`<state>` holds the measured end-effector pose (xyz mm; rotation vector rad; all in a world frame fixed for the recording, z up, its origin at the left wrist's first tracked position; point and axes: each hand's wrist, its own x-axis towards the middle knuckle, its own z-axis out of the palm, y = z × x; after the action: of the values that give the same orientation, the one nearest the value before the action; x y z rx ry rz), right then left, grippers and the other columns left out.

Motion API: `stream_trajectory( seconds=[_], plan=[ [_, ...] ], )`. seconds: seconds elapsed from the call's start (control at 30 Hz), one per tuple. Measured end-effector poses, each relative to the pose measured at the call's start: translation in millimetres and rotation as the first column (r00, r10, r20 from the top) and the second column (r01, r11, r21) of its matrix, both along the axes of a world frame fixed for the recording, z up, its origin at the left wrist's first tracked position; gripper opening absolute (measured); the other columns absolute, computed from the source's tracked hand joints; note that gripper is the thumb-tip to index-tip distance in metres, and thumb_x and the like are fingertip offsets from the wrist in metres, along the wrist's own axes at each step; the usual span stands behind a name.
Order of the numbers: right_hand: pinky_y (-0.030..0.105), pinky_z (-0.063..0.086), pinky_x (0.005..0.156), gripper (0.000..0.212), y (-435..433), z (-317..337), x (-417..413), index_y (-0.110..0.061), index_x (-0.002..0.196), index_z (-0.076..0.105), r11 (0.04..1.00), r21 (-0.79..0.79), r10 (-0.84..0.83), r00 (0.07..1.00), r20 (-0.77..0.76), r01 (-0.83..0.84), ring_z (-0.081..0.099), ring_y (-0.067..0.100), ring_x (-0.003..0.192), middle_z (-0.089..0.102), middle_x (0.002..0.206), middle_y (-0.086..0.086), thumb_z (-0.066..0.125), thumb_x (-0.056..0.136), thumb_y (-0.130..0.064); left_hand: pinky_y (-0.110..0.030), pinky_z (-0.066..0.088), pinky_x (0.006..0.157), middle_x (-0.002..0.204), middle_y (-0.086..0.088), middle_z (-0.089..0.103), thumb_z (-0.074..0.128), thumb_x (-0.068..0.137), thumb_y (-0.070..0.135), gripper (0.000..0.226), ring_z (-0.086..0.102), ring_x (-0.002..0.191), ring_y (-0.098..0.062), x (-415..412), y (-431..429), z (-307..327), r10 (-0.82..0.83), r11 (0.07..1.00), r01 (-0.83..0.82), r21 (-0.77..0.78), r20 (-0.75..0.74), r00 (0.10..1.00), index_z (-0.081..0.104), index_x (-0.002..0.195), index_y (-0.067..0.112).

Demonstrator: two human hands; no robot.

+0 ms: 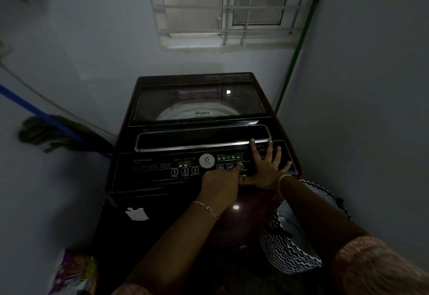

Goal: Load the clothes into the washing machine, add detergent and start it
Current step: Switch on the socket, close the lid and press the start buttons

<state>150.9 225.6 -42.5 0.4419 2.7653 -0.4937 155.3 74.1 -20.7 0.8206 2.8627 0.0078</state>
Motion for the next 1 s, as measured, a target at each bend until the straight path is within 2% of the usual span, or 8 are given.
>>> stream_trajectory(
  seconds=[0.27, 1.0],
  plan=[
    [0.071, -0.004, 0.105, 0.127, 0.6, 2.1, 0.6, -0.049, 0.141, -0.025, 1.000, -0.014, 0.004, 1.000, -0.004, -0.004, -0.029, 0.040, 0.140, -0.040, 0.149, 0.010, 0.069, 0.059, -0.073, -0.035, 0.046, 0.084, 0.119, -0.009, 0.063, 0.042, 0.097, 0.020, 0.066, 0.060, 0.106, -0.026, 2.2, 1.6, 2.9, 0.004, 1.000, -0.004, -0.003, 0.028, 1.000, 0.009, 0.153, 0.028],
    [0.070, -0.003, 0.106, 0.126, 1.6, 2.3, 0.2, -0.049, 0.140, -0.027, 1.000, -0.011, 0.020, 1.000, 0.005, -0.020, -0.029, 0.040, 0.140, -0.042, 0.148, 0.010, 0.066, 0.060, -0.076, -0.036, 0.045, 0.082, 0.115, -0.009, 0.062, 0.043, 0.096, 0.020, 0.072, 0.060, 0.103, -0.026, 8.4, -3.1, 4.4, 0.005, 1.000, -0.003, -0.030, 0.065, 0.998, 0.000, 0.153, 0.032]
  ],
)
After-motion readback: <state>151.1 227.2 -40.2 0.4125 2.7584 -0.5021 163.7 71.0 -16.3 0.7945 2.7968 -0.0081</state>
